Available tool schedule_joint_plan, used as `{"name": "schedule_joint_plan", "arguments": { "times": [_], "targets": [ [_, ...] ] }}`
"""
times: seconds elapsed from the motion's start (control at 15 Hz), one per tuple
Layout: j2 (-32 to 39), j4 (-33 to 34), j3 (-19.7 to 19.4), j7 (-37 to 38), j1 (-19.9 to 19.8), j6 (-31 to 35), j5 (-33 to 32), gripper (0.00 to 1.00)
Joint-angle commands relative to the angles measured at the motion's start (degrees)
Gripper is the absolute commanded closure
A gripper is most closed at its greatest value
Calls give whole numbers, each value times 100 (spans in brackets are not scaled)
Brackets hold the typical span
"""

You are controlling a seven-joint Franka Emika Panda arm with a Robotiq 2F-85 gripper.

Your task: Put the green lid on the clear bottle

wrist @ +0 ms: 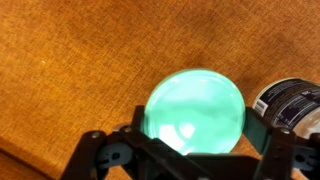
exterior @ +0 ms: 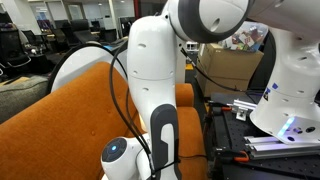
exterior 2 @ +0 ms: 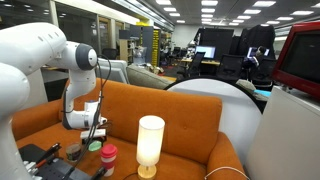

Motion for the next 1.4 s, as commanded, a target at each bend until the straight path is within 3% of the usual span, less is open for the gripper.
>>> {"name": "schedule_joint_plan", "arguments": {
  "times": [0.0,0.8,1.33],
  "targets": [
    [-377,-463,-198,141,235,134,88,31],
    [-1049,-1282,-12,-38,631,300,-44,31],
    [-838,-956,136,-444,863,196,-167,31]
  ]
}}
